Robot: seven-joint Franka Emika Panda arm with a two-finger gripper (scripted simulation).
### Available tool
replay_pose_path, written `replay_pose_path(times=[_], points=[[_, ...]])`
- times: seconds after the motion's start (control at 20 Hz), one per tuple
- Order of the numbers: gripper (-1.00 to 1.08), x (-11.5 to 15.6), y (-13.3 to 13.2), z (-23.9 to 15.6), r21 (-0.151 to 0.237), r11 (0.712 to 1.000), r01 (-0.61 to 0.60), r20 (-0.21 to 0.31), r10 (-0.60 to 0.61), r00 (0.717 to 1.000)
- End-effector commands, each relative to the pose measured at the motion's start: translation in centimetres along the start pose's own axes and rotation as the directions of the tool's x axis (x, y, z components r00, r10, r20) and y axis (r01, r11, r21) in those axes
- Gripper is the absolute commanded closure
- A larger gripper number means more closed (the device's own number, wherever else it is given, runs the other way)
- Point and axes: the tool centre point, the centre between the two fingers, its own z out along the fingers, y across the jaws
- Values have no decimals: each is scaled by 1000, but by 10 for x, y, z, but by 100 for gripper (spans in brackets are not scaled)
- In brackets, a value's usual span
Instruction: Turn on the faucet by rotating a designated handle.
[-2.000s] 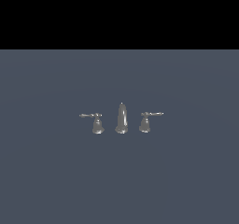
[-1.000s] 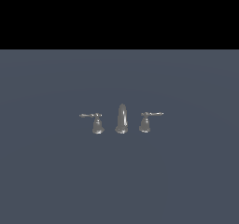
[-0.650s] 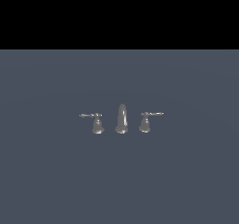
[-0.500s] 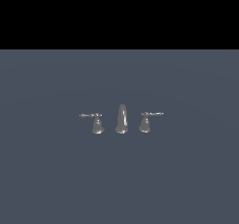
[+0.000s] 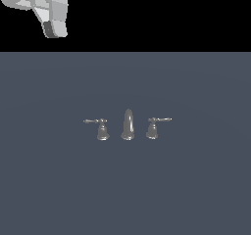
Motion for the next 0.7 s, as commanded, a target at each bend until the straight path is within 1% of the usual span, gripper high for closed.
replay_pose_path(times=[0.0,0.3,0.65], points=[[108,4,-11,14,3,998,-56,2,56,998],[108,16,-35,46,9,983,-182,6,182,983],[108,33,-60,81,14,950,-313,11,313,950]])
